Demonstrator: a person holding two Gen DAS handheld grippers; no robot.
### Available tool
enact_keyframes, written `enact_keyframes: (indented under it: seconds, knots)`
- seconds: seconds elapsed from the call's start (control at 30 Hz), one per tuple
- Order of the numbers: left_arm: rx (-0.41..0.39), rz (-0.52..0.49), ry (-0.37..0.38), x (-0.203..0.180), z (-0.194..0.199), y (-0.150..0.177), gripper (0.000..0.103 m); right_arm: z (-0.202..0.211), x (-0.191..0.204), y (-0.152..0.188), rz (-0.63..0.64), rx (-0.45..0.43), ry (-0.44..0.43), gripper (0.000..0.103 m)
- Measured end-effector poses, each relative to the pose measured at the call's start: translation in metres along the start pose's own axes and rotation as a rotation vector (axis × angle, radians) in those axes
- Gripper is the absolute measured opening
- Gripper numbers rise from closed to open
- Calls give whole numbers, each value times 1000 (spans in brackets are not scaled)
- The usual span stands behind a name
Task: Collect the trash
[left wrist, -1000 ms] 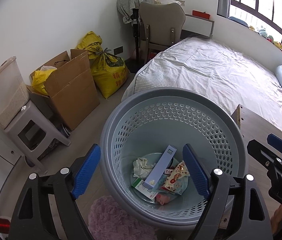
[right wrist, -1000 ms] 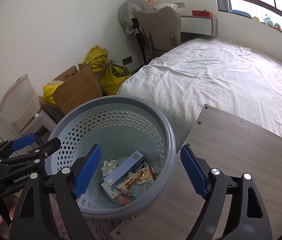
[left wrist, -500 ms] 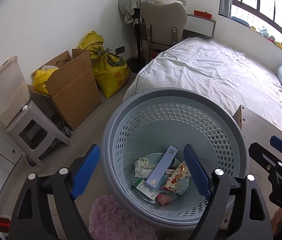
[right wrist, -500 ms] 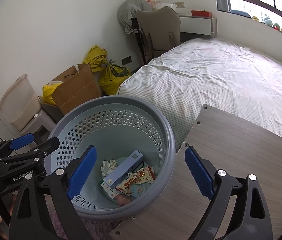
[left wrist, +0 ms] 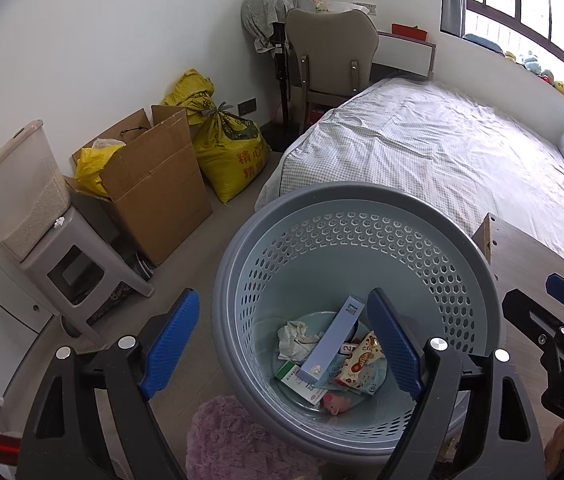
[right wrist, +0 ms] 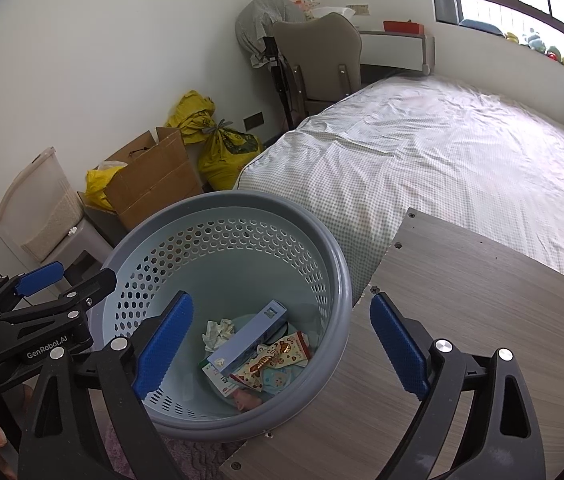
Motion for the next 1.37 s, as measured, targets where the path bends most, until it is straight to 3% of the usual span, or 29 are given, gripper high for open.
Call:
enact_keyframes:
  seconds: [1.37]
  knots:
    - [9, 0, 32, -8, -3, 0, 82, 0, 1, 1, 1, -1, 1, 89]
Point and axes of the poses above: each gripper's, at about its wrist camera, not at the fingertips, and z roughly against the way its jaws point, x to its left, y to its underside, the point moved 7 cm from there along -z, roughly the way its jaws point, and after that the axes turned 11 degrees about -z, right-handed, at the moved point
